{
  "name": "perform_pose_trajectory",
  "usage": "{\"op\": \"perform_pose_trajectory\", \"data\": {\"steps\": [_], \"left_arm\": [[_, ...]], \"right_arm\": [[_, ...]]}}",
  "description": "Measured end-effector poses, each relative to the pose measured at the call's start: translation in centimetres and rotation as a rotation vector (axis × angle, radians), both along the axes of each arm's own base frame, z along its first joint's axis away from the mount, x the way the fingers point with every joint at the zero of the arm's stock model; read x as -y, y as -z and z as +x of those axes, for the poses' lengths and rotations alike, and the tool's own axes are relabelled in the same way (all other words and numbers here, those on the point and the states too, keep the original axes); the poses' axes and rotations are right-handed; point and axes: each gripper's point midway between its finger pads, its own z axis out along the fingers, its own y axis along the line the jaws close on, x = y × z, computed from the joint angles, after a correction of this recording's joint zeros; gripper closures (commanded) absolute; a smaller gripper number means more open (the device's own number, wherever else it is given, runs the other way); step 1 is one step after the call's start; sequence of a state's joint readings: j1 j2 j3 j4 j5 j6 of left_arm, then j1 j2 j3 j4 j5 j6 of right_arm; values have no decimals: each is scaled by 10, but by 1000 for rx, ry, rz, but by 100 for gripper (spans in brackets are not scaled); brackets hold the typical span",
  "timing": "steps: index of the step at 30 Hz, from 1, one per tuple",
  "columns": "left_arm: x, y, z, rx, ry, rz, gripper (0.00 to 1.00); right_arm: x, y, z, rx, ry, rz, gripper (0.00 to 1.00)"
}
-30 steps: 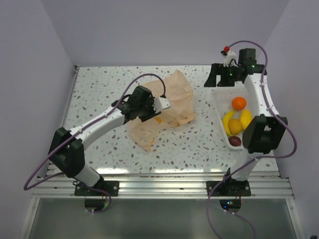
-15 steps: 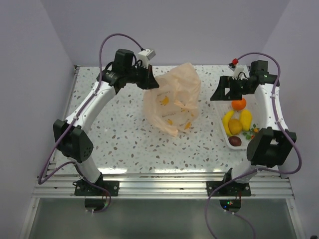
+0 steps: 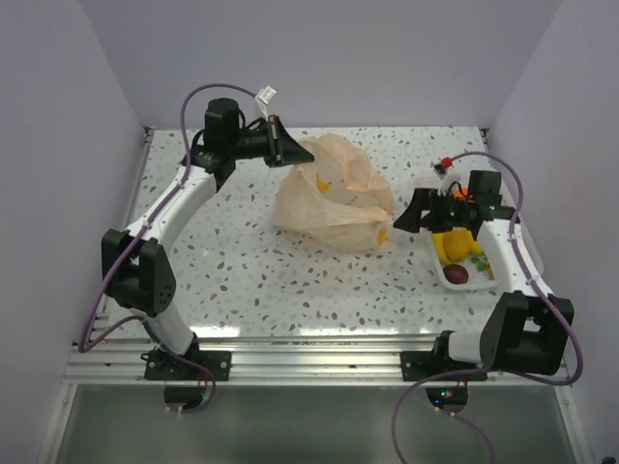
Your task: Place the fake fruits into the plastic bag and tie a complex knot
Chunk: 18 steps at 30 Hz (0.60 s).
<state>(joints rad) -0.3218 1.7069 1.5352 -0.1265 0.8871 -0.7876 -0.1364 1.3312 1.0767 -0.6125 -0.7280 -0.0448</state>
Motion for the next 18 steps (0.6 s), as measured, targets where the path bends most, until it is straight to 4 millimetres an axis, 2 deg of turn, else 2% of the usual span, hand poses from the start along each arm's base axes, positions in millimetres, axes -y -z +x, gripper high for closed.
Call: {"op": "perform_pose_trajectory", "data": {"steps": [3, 4, 9, 13, 15, 17, 18], "left_arm": [[0, -10, 1, -3, 9, -52, 100], [1, -13, -1, -3, 18, -69, 100], [4, -22, -8, -8, 53, -117, 100], [5, -27, -11, -1, 68, -148, 100], [5, -28, -14, -1, 77, -162, 100], [5, -29, -16, -5, 83, -176, 100], [5, -29, -17, -8, 89, -185, 100]], "right_arm": [[-4, 43, -13, -70, 34, 8, 2], [-9, 51, -16, -94, 39, 27, 2], [-43, 56, 3, -74, 4, 51, 5], [-68, 77, 11, -156, -15, 89, 9], [-75, 88, 14, -191, -16, 94, 13], [-78, 95, 15, -209, -14, 94, 31], [-79, 97, 16, -211, -9, 98, 46]]}}
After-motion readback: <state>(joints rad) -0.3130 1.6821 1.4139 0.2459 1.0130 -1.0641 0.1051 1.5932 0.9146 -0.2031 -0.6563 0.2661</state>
